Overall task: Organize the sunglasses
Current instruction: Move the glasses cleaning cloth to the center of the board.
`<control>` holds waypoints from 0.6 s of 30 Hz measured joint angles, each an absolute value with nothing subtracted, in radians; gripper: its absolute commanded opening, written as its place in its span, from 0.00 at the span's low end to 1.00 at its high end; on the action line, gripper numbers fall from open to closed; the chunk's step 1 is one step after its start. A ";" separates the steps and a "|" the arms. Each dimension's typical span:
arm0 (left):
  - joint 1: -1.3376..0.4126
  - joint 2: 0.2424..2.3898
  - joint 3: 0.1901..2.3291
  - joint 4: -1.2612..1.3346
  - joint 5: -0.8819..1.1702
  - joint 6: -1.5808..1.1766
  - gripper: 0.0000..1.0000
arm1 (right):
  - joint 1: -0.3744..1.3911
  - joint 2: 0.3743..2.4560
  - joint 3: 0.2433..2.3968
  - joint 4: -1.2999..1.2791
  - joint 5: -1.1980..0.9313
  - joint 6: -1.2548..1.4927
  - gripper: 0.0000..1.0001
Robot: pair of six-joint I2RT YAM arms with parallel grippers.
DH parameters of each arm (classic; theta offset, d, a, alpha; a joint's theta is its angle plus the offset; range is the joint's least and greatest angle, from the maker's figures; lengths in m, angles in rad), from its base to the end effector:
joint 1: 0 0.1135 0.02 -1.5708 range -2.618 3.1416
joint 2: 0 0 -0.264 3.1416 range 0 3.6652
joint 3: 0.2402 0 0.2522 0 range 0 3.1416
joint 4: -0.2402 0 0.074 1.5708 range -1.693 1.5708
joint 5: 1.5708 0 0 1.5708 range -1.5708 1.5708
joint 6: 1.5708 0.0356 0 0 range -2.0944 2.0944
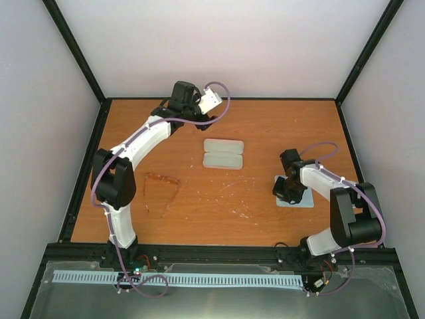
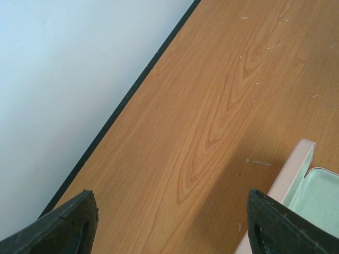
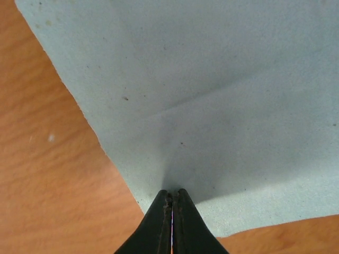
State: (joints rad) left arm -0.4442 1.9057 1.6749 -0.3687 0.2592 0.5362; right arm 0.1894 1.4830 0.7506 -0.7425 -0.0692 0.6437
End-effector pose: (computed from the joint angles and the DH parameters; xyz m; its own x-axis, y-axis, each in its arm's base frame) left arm 0.4010 -0.2010 0.3040 -0.1281 0.6079 -0.7836 0.7816 0.5482 0.2975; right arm 0.2250 0.0456 0.1483 -0.8986 0.4374 -0.0353 0.4313 0.8952 0.1125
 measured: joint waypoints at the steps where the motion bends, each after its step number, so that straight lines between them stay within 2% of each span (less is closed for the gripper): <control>1: -0.444 1.896 1.668 -0.365 0.260 0.536 0.76 | 0.203 1.477 0.748 -0.753 -0.081 0.653 0.03; 14: -0.448 1.858 1.574 -0.344 0.307 0.529 0.74 | 0.429 1.441 0.748 -0.813 -0.191 0.743 0.03; 15: -0.451 1.858 1.572 -0.344 0.315 0.529 0.73 | 0.435 1.438 0.752 -0.823 -0.187 0.749 0.06; 17: -0.456 1.858 1.571 -0.344 0.345 0.527 0.72 | 0.440 1.414 0.770 -0.849 -0.159 0.764 0.21; 18: -0.459 1.857 1.573 -0.344 0.365 0.524 0.70 | 0.432 1.386 0.788 -0.865 -0.138 0.772 0.25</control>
State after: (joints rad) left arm -0.4591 1.8572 1.5726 -0.3435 0.3649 0.5240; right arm 0.4320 1.3857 0.7883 -0.8650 -0.1383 0.7719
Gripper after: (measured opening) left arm 0.730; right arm 0.112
